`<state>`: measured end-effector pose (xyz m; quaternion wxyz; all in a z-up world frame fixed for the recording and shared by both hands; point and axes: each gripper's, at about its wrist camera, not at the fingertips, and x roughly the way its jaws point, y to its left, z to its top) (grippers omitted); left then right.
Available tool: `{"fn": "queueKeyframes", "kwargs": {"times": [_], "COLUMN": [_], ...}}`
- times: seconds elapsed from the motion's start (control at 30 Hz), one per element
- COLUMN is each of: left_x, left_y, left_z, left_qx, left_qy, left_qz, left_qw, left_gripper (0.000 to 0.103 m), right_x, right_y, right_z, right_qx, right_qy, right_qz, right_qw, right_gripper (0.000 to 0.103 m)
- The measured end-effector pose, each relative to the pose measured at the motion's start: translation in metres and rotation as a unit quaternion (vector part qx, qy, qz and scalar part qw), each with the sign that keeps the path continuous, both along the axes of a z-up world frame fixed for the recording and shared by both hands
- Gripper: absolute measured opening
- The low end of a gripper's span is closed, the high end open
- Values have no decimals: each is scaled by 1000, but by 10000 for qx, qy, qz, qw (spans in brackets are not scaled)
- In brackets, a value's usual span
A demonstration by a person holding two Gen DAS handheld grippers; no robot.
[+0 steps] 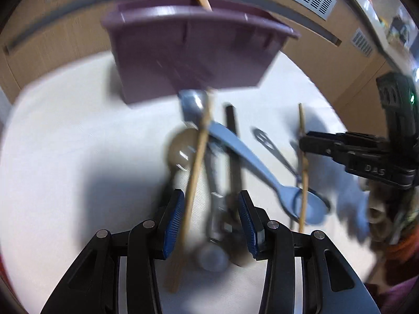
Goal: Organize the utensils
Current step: 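Move both tools back down to the utensil pile, then grasp a wooden chopstick with the left tool while the right tool grasps the other chopstick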
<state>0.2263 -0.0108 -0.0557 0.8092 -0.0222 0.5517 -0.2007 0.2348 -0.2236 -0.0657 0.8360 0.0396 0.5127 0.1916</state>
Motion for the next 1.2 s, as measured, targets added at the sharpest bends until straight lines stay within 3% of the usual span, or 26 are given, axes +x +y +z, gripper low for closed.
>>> {"fn": "queueKeyframes", "kwargs": {"times": [0.1, 0.2, 0.33, 0.5, 0.6, 0.7, 0.9, 0.97, 1.03, 1.1, 1.2], "left_x": [-8, -6, 7, 12, 12, 1, -34, -39, -42, -36, -20], "left_y": [-5, 2, -1, -14, -10, -1, 7, 9, 13, 16, 9], "left_z": [6, 19, 21, 13, 5, 7, 10, 15, 26, 34, 32], "left_qx": [-238, -271, 0, 558, 887, 748, -45, -121, -23, 55, 152], "left_qy": [87, -214, -311, -212, -96, 22, 462, 330, -48, -283, -260], "left_qz": [-117, 193, 94, -555, -519, -351, -333, -260, -113, -6, -78], "left_qw": [9996, 9992, 9995, 9967, 9947, 9966, 9984, 9990, 9999, 9996, 9995], "left_gripper": [43, 42, 28, 27, 27, 26, 26, 26, 26, 26, 26], "right_x": [-5, -3, -8, -22, -24, -22, -10, -6, -4, -6, -14], "right_y": [-3, 4, 1, -9, -8, -5, 14, 24, 31, 39, 45], "right_z": [0, 0, 3, 7, 3, 2, -1, -2, -3, -4, -5], "right_qx": [-205, -357, -356, -417, -454, -487, -562, -681, -754, -957, -1267], "right_qy": [-125, -227, -340, -414, -332, -383, -494, -597, -625, -642, -742], "right_qz": [49, 95, 67, 160, 153, 107, 142, 245, 346, 455, 598], "right_qw": [9997, 9991, 9988, 9981, 9983, 9980, 9971, 9956, 9946, 9923, 9874], "right_gripper": [24, 25, 25, 26, 26, 27, 30, 38, 51, 55, 54]}}
